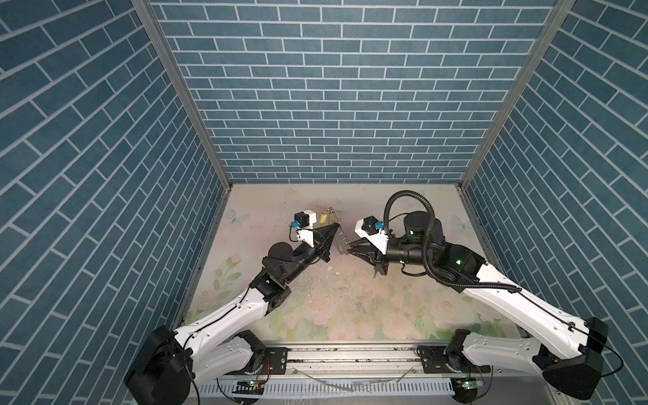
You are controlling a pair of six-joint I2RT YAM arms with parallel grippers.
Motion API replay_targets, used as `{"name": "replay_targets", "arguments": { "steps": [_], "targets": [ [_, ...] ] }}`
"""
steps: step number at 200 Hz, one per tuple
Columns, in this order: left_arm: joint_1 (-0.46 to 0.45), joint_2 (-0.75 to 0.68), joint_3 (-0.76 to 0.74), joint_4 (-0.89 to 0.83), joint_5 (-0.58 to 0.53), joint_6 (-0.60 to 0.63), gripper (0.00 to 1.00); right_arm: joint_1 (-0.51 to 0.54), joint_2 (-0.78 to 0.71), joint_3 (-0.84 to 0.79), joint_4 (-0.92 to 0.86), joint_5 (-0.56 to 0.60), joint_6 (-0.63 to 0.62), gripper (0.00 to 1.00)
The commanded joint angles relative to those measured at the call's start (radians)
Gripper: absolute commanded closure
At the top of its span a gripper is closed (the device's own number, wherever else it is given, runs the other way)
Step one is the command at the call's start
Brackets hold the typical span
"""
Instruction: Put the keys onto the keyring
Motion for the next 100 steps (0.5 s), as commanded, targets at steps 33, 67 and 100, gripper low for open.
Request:
{"name": "replay_targets", "arguments": {
  "steps": [33,67,100],
  "targets": [
    [0.02,0.077,0.186,-0.118,0.409,0.081,1.0,-0.043,0.001,0.026,0.025,0.137,0.006,0.88],
    [0.022,0.091,0.205,-0.12,0.443,0.094,1.0,-0.102,-0.047,0.005,0.075,0.141,0.06,0.87],
    [0.026,0.1,0.219,-0.144,0.471,0.112,1.0,-0.155,-0.096,0.005,0.069,-0.006,0.07,0.86]
  ]
}}
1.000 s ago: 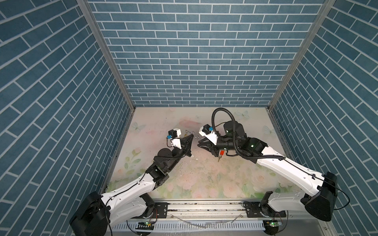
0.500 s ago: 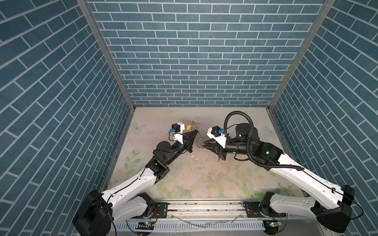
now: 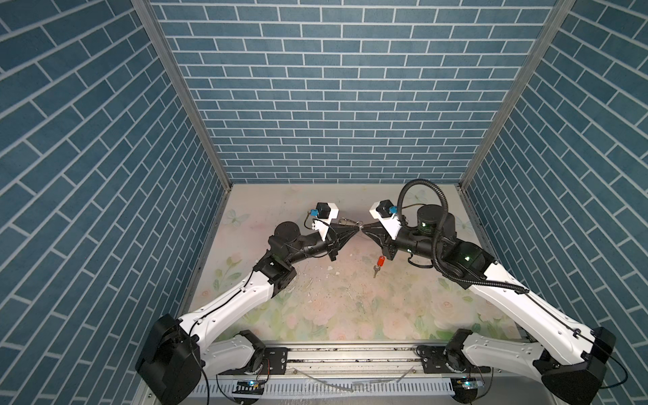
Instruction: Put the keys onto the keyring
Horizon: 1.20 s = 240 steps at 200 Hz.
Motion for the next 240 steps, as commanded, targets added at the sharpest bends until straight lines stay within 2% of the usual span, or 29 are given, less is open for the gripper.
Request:
{"name": "replay_targets", "arguments": {
  "steps": [1,59,104,162,240],
  "targets": [
    [0.006,0.002,0.036,-0.013,0.072,0.031,1.0,-0.029,-0.052,0.005,0.038,-0.091,0.024,0.86],
    [0.017,0.022,0.064,0.008,0.163,0.026,1.0,-0.048,-0.028,0.032,-0.058,-0.199,-0.063,0.9],
    [0.021,0.028,0.069,0.035,0.197,0.008,1.0,-0.056,-0.011,0.035,-0.068,-0.261,-0.07,0.93],
    [0.021,0.045,0.062,0.103,0.232,-0.034,1.0,-0.057,0.01,0.03,-0.036,-0.291,-0.051,1.0],
    [0.021,0.064,0.059,0.139,0.264,-0.062,1.0,-0.059,0.014,0.032,-0.012,-0.298,-0.04,1.0]
  ]
}}
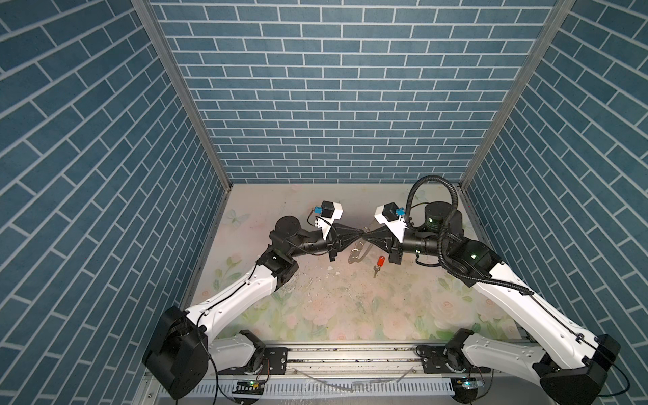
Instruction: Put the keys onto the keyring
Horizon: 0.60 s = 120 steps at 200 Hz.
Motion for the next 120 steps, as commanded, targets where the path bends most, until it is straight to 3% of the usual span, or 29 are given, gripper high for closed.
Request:
{"name": "replay_targets", "arguments": {
  "steps": [1,41,57,120],
  "targets": [
    [-0.002,0.006,0.015,0.068,0.05,-0.014,1.0,-0.004,0.009,0.031,0.029,-0.012,-0.012,1.0],
    [0.0,-0.002,0.001,0.064,0.032,-0.006,1.0,-0.012,-0.014,0.025,0.004,0.042,-0.025,1.0],
    [0.001,-0.009,-0.007,0.063,0.022,0.001,1.0,-0.017,-0.038,0.016,-0.008,0.06,-0.036,0.93],
    [0.006,-0.014,-0.007,0.058,0.009,0.007,1.0,-0.025,-0.033,0.014,-0.026,0.085,-0.05,0.8]
  ]
}}
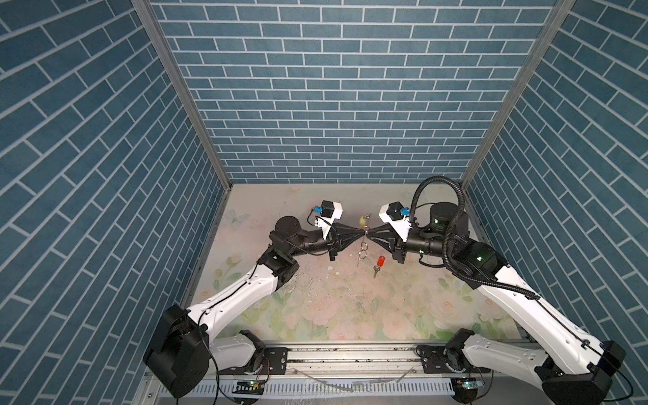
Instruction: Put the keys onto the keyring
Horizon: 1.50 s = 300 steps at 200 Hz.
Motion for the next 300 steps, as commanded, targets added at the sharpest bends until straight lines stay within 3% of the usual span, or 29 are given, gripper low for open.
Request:
{"name": "replay_targets", "arguments": {
  "steps": [1,61,268,300],
  "targets": [
    [0.004,-0.02,-0.007,0.036,0.013,0.009,1.0,-0.008,-0.004,0.014,-0.006,0.028,-0.034,0.8],
    [0.004,-0.017,0.006,0.025,0.046,0.002,1.0,-0.019,0.018,0.024,0.016,0.007,-0.037,0.76],
    [0.004,0.018,0.037,-0.025,0.1,-0.002,1.0,-0.028,0.042,0.047,0.021,-0.102,-0.067,0.9],
    [0.004,0.025,0.047,-0.038,0.105,-0.001,1.0,-0.029,0.045,0.047,0.023,-0.126,-0.073,0.97]
  ]
}}
